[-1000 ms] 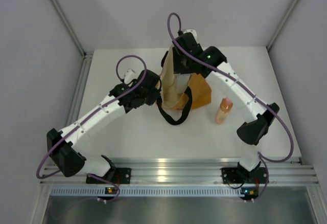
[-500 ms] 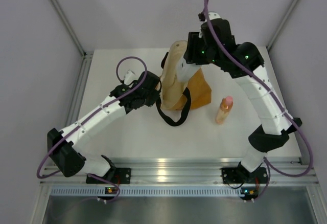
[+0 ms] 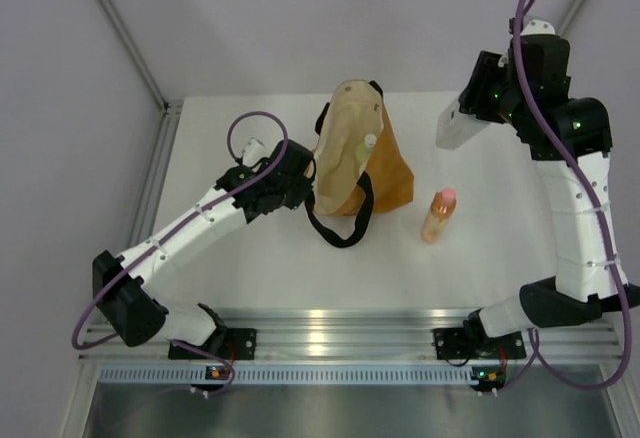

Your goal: Take the personal care products out of the canvas bag

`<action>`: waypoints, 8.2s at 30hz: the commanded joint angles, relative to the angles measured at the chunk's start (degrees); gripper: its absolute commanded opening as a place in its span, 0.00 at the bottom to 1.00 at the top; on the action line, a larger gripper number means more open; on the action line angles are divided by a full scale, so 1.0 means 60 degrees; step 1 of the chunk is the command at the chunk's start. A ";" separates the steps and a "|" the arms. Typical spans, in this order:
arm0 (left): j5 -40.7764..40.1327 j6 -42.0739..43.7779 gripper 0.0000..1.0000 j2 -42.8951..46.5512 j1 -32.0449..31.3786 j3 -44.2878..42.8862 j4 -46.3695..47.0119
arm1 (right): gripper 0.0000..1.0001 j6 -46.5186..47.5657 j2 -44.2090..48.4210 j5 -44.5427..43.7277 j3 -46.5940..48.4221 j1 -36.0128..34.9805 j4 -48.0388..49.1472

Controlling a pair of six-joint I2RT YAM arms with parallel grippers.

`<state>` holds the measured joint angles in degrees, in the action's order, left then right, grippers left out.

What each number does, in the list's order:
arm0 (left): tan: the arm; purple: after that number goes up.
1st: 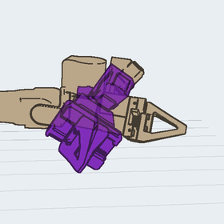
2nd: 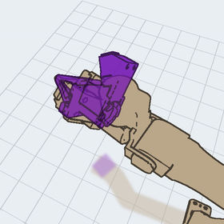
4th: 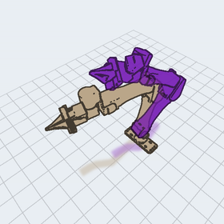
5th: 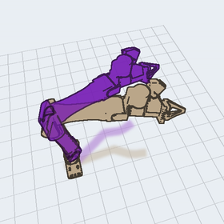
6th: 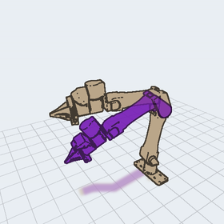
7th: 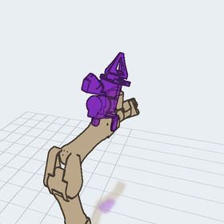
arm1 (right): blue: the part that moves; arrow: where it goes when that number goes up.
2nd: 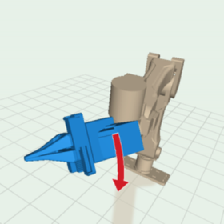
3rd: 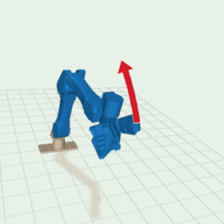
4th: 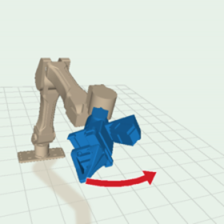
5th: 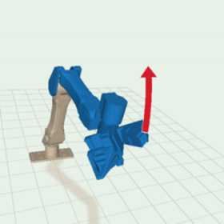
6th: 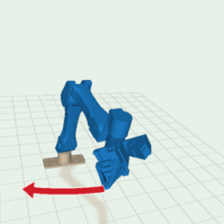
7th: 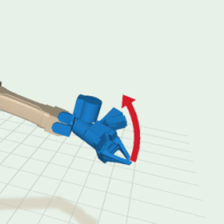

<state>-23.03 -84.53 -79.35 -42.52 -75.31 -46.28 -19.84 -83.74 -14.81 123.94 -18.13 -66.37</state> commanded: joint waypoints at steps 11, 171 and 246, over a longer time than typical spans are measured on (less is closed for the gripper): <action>-0.0191 0.0041 0.00 0.0335 0.0012 0.0261 -0.0285 | 0.00 0.0962 0.2252 0.1427 -0.5888 0.3343 0.3692; -0.0513 -0.0633 0.00 -0.1028 -0.0017 -0.0017 0.0301 | 0.13 0.2501 -0.5276 0.0651 -0.3151 -0.1973 0.4792; -0.1128 -0.0618 0.00 -0.0632 -0.0149 0.0364 0.0258 | 0.00 0.1592 -0.0941 0.1355 0.2224 -0.3966 0.1511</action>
<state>-27.75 -88.79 -84.38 -43.40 -74.37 -43.62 -8.23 -95.55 -7.33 132.18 -41.01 -64.12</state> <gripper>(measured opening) 0.022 0.342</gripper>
